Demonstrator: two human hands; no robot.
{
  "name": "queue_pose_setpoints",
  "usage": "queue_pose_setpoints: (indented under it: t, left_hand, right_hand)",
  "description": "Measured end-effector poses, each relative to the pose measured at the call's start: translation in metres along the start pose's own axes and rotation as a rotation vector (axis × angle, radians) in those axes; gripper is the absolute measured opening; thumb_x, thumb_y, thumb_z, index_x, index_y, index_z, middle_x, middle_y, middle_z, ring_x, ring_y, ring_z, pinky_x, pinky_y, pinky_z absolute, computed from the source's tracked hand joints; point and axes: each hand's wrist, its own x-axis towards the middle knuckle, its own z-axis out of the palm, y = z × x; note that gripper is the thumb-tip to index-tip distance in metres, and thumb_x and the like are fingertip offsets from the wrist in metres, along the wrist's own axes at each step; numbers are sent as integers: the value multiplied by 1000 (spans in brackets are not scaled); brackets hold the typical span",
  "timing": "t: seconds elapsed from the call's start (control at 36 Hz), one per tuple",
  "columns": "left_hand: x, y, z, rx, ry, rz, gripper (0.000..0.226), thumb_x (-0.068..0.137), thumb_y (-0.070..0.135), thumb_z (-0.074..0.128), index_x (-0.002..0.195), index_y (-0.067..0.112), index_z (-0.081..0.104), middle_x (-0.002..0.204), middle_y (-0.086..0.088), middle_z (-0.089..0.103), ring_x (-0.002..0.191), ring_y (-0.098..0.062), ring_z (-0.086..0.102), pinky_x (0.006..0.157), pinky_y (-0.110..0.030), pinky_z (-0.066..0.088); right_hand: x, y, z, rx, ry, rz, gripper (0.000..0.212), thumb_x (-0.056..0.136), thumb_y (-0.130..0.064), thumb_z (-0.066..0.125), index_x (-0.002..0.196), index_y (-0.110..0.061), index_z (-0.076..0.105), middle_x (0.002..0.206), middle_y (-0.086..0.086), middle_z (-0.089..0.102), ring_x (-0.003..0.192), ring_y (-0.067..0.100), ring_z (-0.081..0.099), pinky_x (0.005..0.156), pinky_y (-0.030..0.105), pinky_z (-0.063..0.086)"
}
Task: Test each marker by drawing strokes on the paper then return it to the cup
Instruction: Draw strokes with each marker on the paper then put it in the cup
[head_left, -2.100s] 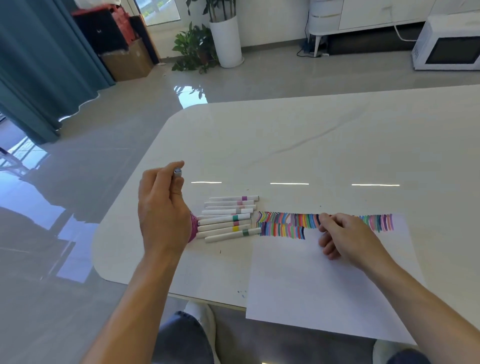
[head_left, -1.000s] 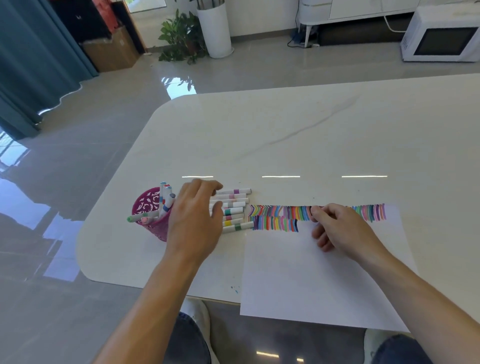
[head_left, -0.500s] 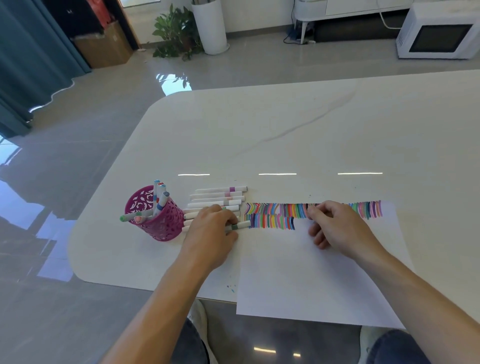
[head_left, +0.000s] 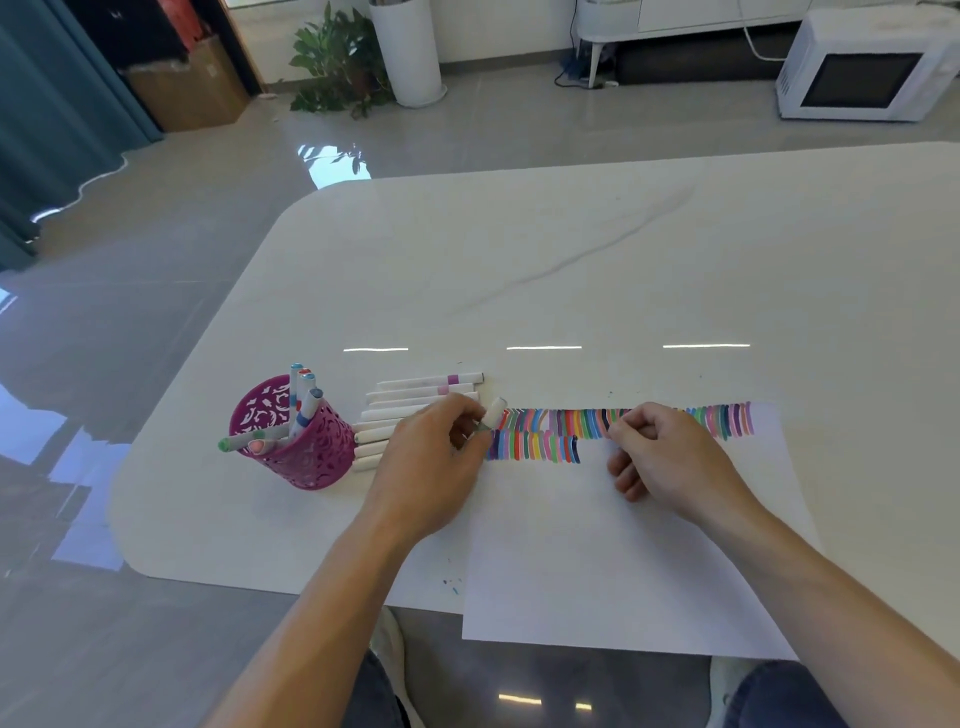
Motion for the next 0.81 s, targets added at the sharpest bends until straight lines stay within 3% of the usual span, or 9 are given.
queue_pose_setpoints:
  t: [0.14, 0.28, 0.39, 0.56, 0.67, 0.81]
  left_hand:
    - [1, 12, 8, -266, -56, -2, 30, 90, 18, 64, 113, 38, 61, 89, 22, 63, 80, -6, 61, 71, -22, 53]
    - [1, 22, 13, -480, -137, -25, 52, 91, 12, 64, 131, 44, 54, 89, 12, 65, 82, -13, 66, 76, -35, 59]
    - [3, 30, 17, -557, -128, -35, 43, 92, 11, 66, 124, 38, 60, 94, 0, 68, 78, -16, 72, 74, -26, 58]
    - [5, 41, 27, -660, -115, -64, 26, 94, 11, 67, 116, 23, 60, 89, -6, 73, 78, -19, 75, 73, -26, 59]
    - [6, 45, 35, -650, -104, -76, 20, 94, 15, 68, 111, 21, 61, 86, -5, 75, 77, -18, 75, 78, -35, 61]
    - [7, 43, 36, -517, -137, -47, 12, 94, 21, 68, 99, 28, 61, 82, 1, 74, 75, -11, 73, 71, -24, 58]
  right_hand:
    - [1, 2, 2, -8, 18, -11, 15, 100, -22, 56, 91, -14, 64, 64, 0, 74, 47, 13, 67, 45, 22, 50]
    - [1, 2, 0, 37, 2, 3, 13, 98, -21, 58, 90, -13, 64, 66, 3, 74, 50, 17, 68, 51, 29, 53]
    - [-4, -5, 0, 125, -71, -31, 13, 100, -22, 63, 93, -11, 65, 69, 5, 75, 54, 19, 68, 53, 30, 55]
    - [-15, -16, 4, 150, -225, -164, 21, 102, -35, 62, 99, -16, 68, 83, 4, 77, 71, 21, 74, 70, 37, 60]
    - [-17, -15, 4, 124, -246, -202, 24, 100, -42, 62, 101, -18, 65, 79, 2, 76, 67, 20, 73, 63, 29, 59]
    - [-13, -9, -2, 23, -219, -236, 21, 95, -52, 64, 97, -32, 64, 73, -2, 73, 57, 11, 65, 57, 24, 49]
